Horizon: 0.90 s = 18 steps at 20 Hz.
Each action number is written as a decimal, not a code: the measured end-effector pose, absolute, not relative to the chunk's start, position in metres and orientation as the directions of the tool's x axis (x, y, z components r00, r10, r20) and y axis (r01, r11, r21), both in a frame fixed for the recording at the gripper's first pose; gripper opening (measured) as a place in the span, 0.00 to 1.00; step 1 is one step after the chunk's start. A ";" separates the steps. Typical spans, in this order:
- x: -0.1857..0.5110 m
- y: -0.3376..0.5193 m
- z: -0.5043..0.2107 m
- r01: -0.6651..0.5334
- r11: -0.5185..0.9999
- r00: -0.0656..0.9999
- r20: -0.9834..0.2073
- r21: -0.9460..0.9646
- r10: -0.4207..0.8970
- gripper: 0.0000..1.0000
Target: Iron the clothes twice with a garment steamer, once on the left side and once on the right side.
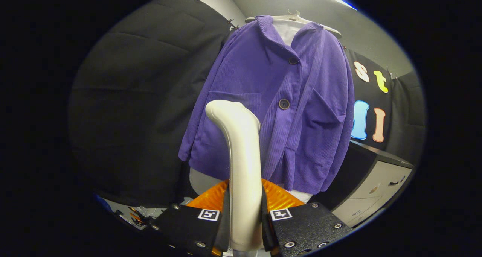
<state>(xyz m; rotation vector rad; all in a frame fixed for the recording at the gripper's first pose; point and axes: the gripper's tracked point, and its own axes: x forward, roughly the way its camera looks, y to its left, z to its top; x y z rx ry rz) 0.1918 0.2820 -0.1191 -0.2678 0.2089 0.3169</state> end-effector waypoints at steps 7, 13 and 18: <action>0.177 0.289 -0.154 -0.364 0.902 0.907 -0.307 -0.231 0.287 0.34; 0.158 0.289 -0.195 -0.390 0.895 0.874 -0.394 -0.217 0.285 0.34; 0.137 0.272 -0.228 -0.407 0.891 0.842 -0.462 -0.203 0.279 0.34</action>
